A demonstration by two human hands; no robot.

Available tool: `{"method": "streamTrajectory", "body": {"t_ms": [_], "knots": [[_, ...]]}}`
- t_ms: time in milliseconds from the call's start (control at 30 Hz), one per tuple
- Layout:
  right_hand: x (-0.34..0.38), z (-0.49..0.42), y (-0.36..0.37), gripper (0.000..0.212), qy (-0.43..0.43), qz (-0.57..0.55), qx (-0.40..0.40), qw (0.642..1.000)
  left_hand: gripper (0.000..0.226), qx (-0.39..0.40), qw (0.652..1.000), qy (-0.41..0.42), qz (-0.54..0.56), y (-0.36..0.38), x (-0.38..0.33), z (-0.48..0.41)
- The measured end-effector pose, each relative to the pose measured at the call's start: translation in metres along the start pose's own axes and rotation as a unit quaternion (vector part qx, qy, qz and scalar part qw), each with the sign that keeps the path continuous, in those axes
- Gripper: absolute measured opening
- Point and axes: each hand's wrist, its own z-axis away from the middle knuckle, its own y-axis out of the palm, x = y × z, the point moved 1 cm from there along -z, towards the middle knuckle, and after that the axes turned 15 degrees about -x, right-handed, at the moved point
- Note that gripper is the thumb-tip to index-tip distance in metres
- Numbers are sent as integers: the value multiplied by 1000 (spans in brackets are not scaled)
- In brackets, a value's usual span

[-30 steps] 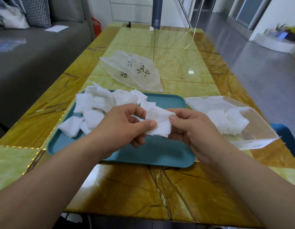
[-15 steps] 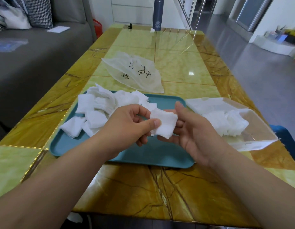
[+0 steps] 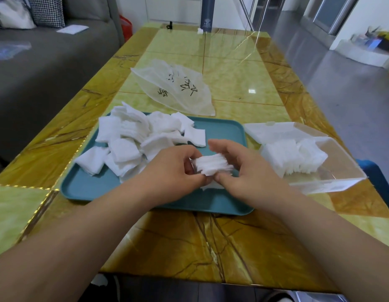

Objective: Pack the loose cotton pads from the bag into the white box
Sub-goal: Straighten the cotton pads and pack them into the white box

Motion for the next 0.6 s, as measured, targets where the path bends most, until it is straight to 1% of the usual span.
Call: {"method": "streamTrajectory", "body": {"t_ms": [67,167,233,300,367,433,500,533,600], "knots": [[-1,1,2,80,46,-18,3,999,34,11,1000,-18,-19,0,0,2],[1,5,10,82,73,-30,-17,997,41,7,999,-27,-38,-1,1,0],[6,7,16,82,98,-54,-35,993,38,3,999,-22,-43,0,1,0],[11,8,21,88,119,-86,-41,988,35,5,999,-15,-47,1,-2,2],[9,7,24,98,129,-125,-34,983,30,7,998,0,-55,4,-5,4],[7,7,24,103,133,-150,-16,980,25,1,997,24,-79,6,-7,5],[8,8,23,102,114,-140,1,984,21,-3,995,37,-91,6,-8,5],[8,7,22,98,97,-115,1,989,20,-3,995,41,-89,5,-7,4],[9,8,18,82,54,-48,-19,997,20,8,996,44,-80,3,-7,2]]}}
